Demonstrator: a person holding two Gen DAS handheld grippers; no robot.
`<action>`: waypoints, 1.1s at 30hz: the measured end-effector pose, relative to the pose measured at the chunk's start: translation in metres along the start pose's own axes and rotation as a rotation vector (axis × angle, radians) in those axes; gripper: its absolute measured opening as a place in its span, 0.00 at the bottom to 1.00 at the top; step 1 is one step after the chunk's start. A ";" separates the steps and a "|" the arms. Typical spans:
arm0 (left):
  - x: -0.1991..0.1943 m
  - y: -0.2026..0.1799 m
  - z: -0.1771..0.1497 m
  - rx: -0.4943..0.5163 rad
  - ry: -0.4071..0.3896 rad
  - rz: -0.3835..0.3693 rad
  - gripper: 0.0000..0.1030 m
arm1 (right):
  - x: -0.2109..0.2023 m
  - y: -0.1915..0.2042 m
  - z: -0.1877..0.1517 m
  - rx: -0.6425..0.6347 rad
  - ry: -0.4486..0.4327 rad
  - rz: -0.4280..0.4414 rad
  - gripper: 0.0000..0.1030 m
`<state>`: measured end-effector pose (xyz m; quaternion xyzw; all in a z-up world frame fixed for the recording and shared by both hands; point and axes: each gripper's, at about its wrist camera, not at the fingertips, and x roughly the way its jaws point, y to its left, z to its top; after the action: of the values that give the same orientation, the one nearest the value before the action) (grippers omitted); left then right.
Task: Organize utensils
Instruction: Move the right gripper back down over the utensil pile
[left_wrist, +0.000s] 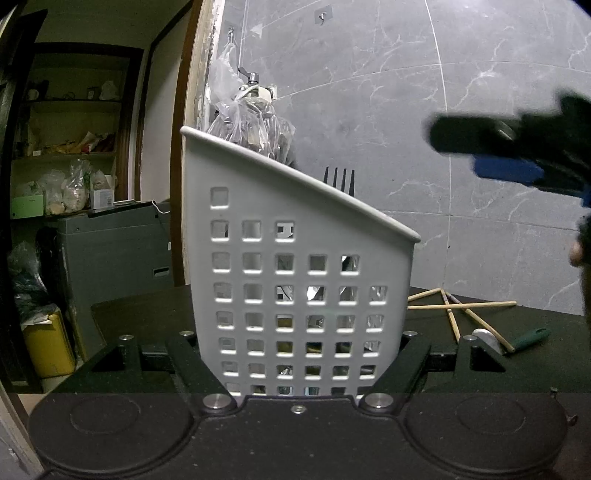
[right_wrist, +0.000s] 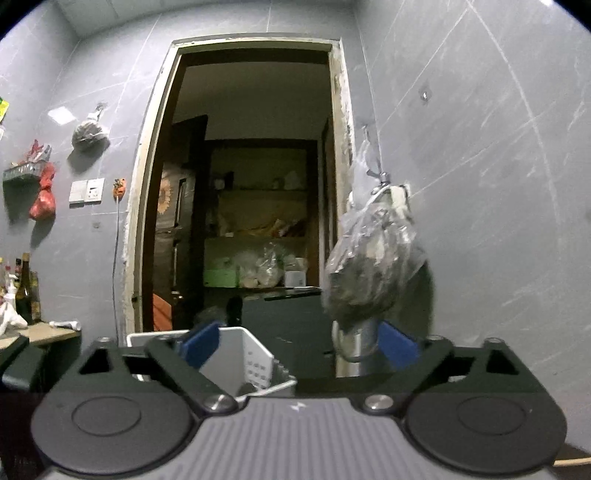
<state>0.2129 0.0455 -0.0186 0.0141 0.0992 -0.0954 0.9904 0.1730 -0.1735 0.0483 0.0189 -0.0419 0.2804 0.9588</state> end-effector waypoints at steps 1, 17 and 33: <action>0.000 0.000 0.000 0.001 0.000 0.000 0.74 | -0.004 -0.002 0.000 -0.010 0.006 -0.009 0.98; 0.001 -0.002 0.002 0.000 0.008 0.010 0.74 | -0.054 -0.011 -0.049 -0.146 0.397 -0.058 1.00; 0.003 -0.003 0.011 -0.028 0.052 0.025 0.74 | -0.082 -0.006 -0.052 0.074 0.540 -0.120 1.00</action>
<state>0.2171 0.0412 -0.0084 0.0041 0.1259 -0.0811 0.9887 0.1109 -0.2198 -0.0110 -0.0191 0.2264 0.2196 0.9488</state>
